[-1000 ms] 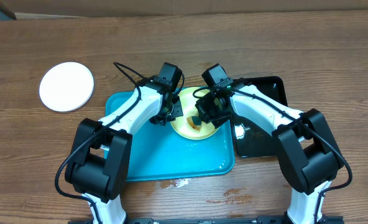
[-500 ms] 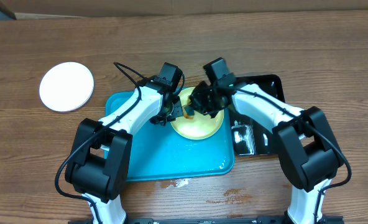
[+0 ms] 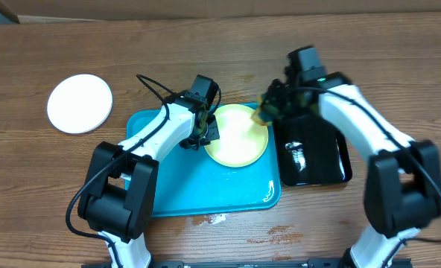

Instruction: Clean dirty plates on tray and stack at the side

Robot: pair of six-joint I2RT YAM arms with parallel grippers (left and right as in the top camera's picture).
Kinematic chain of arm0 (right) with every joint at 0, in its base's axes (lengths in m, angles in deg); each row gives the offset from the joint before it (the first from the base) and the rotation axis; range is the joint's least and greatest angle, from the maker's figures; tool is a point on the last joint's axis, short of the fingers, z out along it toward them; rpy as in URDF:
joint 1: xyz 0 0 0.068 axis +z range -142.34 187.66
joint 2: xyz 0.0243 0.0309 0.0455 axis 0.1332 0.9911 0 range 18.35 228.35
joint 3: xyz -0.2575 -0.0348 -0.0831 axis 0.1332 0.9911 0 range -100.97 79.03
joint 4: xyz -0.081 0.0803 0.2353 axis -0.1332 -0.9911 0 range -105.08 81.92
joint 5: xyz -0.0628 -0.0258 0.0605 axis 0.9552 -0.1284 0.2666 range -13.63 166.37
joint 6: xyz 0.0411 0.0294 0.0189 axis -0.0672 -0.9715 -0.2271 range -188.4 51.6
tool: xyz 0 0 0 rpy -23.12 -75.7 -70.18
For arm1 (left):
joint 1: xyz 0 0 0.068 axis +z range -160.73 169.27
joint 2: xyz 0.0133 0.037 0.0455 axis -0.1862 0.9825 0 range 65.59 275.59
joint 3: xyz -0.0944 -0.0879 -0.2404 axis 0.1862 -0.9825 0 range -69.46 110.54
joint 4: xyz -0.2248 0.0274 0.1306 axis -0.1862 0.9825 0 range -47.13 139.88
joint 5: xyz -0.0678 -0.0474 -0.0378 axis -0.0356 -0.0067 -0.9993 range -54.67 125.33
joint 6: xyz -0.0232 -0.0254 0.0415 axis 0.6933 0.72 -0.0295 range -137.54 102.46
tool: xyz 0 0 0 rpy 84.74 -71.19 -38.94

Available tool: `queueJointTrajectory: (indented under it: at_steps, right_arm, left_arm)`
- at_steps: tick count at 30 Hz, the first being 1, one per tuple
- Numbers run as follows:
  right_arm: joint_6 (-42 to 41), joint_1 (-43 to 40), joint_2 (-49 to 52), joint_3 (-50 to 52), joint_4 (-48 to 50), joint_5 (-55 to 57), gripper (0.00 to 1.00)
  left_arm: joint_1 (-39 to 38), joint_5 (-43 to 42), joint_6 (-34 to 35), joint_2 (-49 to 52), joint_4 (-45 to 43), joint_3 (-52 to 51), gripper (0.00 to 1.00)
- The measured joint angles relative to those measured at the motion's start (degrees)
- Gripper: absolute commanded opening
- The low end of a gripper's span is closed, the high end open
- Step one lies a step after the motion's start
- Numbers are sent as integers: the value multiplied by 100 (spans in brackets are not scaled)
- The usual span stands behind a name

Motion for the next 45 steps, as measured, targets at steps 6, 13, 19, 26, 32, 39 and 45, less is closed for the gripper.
queueJointTrajectory:
  at_steps: [6, 13, 19, 26, 32, 39, 45]
  right_arm:
    - [1414, -492, -286, -79, -1351, 916, 4]
    - [2107, -529, -286, 522, -1021, 2269, 4]
    - [2315, -527, -286, 1193, -35, 2592, 100]
    - [2634, -525, -286, 1143, -227, 2688, 100]
    - [2448, -525, -286, 804, -1344, 2699, 89]
    - [2020, -485, -286, 1241, -909, 2686, 80]
    - [1961, -437, -332, 1910, 271, 2732, 31]
  left_arm:
    - [0, 0, -7, 0, -2, 0, 4]
    - [0, 0, -151, 0, -42, 0, 4]
    - [0, 2, -201, 0, -42, 0, 11]
    - [0, 24, -463, 0, -39, 0, 40]
    - [0, 26, -485, 2, -9, 0, 39]
    - [0, 24, -501, 2, 2, 0, 37]
    - [0, 26, -501, 2, 2, 0, 37]
